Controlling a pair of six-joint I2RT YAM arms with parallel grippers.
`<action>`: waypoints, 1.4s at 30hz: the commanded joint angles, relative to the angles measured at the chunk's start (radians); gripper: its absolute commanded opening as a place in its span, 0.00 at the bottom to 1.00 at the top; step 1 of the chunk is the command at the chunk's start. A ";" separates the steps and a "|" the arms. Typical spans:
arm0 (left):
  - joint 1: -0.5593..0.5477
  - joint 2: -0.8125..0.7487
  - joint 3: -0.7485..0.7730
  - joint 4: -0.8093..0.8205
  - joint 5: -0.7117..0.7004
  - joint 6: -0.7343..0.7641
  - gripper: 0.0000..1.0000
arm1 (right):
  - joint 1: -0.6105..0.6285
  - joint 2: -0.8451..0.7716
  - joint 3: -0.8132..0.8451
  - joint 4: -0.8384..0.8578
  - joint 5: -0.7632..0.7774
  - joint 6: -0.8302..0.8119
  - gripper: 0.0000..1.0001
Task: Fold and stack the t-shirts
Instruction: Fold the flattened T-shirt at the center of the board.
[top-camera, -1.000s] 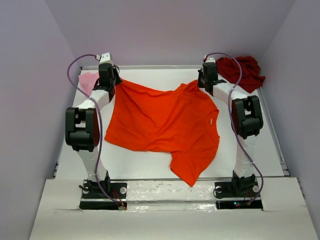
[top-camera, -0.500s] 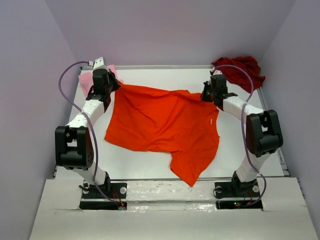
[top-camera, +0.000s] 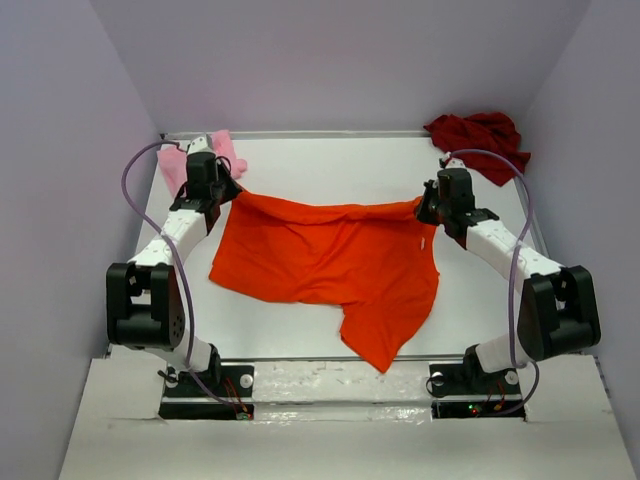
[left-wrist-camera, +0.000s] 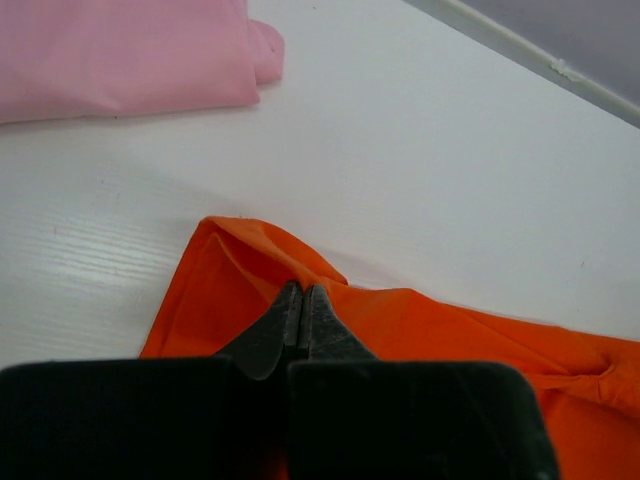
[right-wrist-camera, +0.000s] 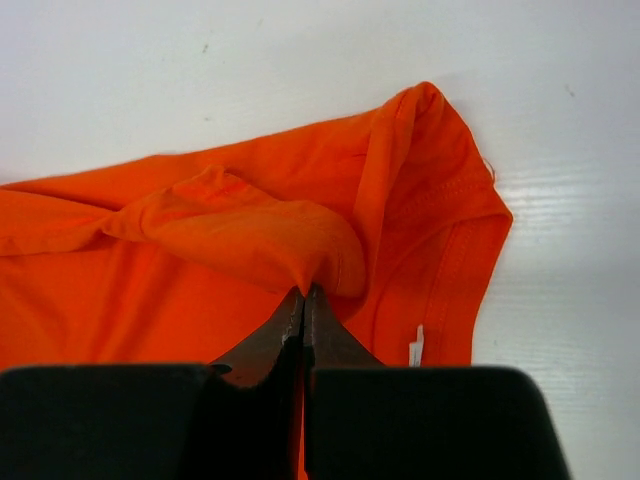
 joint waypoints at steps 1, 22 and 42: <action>-0.001 -0.036 -0.008 -0.010 0.058 -0.036 0.00 | 0.007 -0.058 -0.045 -0.027 0.009 0.017 0.00; 0.036 -0.183 -0.074 0.031 -0.048 -0.154 0.66 | 0.016 -0.115 -0.103 -0.041 -0.035 0.040 0.00; 0.036 -0.227 -0.071 0.152 0.256 -0.147 0.66 | 0.016 0.115 0.025 0.009 0.052 0.032 0.61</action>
